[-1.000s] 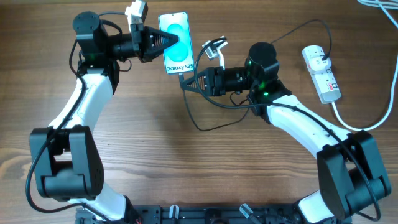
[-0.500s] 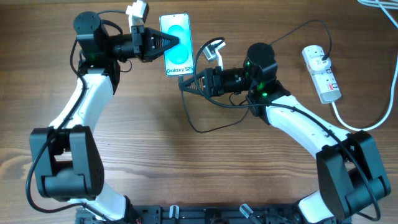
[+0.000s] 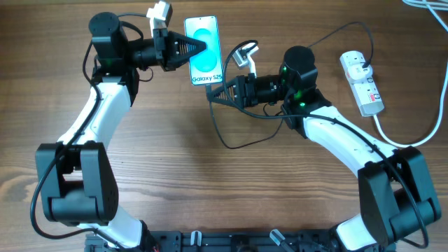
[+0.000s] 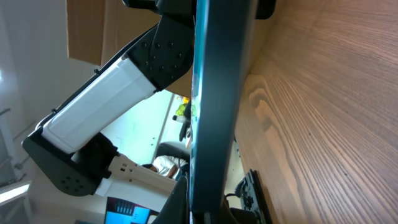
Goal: Plug charger to phone and switch on socket
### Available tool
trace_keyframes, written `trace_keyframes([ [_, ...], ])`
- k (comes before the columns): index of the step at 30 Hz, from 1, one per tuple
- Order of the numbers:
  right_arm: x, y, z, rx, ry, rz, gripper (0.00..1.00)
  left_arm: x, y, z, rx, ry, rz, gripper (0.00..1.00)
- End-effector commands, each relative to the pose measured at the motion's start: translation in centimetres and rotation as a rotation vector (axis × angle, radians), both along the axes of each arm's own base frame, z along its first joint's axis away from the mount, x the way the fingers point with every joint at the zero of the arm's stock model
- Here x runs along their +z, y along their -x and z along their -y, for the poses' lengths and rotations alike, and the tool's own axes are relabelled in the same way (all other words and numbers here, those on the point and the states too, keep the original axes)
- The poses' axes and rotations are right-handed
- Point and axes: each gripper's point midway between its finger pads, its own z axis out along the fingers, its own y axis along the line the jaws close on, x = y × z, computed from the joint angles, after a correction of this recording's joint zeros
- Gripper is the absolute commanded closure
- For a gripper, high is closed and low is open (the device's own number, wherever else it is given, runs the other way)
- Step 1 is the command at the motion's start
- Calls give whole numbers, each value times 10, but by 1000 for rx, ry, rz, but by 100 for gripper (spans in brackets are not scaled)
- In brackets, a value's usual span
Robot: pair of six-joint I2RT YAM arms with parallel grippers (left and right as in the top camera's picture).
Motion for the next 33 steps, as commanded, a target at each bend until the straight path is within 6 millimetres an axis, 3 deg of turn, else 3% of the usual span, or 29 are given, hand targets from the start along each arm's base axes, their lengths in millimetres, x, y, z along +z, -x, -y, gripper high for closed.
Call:
trace_keyframes([
  [1, 8, -28, 11, -133, -6, 10, 96, 14, 30, 10, -151, 8, 47, 96],
  [14, 13, -40, 20, -181, -19, 0, 96, 14, 38, 25, -189, 9, 48, 96],
  [18, 13, -29, 19, -118, -21, 27, 72, 14, 38, 25, -189, 9, 59, 96],
  [21, 13, -29, 23, -113, -22, 26, 67, 14, 38, 25, -189, 9, 74, 96],
  [23, 13, -28, 27, -98, -22, 26, 38, 14, 38, 25, -189, 9, 74, 96],
  [24, 13, -25, 27, -77, -23, 27, 33, 14, 38, 25, -189, 9, 75, 96],
  [27, 13, -9, 28, 11, -25, 26, 27, 14, 35, 23, -174, 7, 79, 96],
  [33, 14, 16, 20, 134, -31, 47, 28, 14, 29, 21, -139, 5, 78, 96],
])
